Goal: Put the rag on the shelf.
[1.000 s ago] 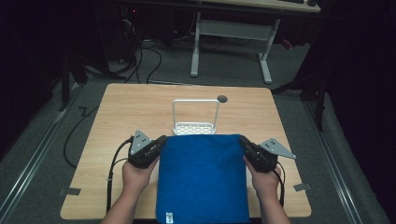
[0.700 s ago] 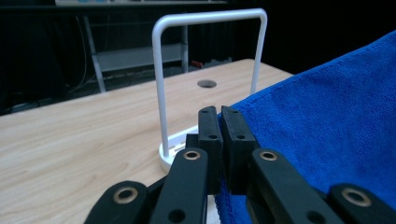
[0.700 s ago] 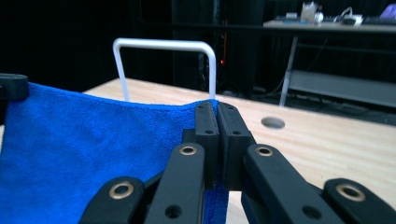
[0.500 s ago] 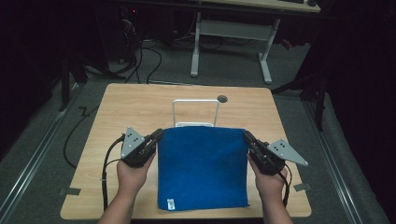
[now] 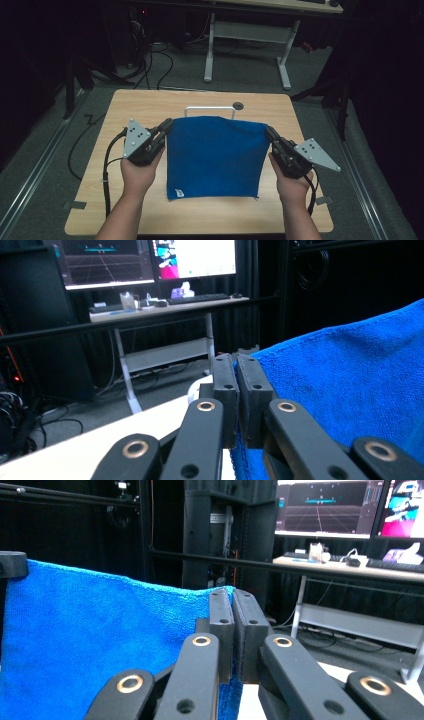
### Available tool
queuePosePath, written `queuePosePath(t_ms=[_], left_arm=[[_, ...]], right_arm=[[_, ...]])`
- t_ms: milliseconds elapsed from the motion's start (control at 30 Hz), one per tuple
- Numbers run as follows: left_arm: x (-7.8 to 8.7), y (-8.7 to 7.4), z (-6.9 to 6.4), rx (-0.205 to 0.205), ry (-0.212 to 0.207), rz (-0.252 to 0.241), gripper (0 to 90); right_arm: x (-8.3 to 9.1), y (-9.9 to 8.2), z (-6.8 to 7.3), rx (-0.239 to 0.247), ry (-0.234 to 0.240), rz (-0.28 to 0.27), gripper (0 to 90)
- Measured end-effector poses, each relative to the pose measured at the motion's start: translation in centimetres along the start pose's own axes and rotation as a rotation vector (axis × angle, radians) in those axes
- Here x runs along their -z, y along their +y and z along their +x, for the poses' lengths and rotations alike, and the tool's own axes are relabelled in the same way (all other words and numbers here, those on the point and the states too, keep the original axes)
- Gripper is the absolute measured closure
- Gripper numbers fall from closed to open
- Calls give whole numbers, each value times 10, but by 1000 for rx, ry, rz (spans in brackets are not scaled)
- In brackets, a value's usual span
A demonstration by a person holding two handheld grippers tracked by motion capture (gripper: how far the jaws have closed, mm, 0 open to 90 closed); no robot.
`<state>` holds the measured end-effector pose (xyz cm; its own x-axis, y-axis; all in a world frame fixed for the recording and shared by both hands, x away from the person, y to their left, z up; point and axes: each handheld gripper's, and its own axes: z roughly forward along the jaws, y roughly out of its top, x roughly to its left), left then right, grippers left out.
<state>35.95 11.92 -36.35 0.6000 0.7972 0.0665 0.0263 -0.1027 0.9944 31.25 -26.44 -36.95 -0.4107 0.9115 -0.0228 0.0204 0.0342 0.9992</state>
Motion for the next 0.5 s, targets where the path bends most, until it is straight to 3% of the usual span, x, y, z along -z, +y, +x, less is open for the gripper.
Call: queuePosePath(t_ms=[333, 500], left_arm=[[-7, 18, 16, -17, 27, -16, 881], [-15, 26, 22, -46, 43, -25, 881]], right_arm=[[-10, 25, -6, 24, -16, -50, 883], [-18, 31, -6, 40, -28, -52, 884]])
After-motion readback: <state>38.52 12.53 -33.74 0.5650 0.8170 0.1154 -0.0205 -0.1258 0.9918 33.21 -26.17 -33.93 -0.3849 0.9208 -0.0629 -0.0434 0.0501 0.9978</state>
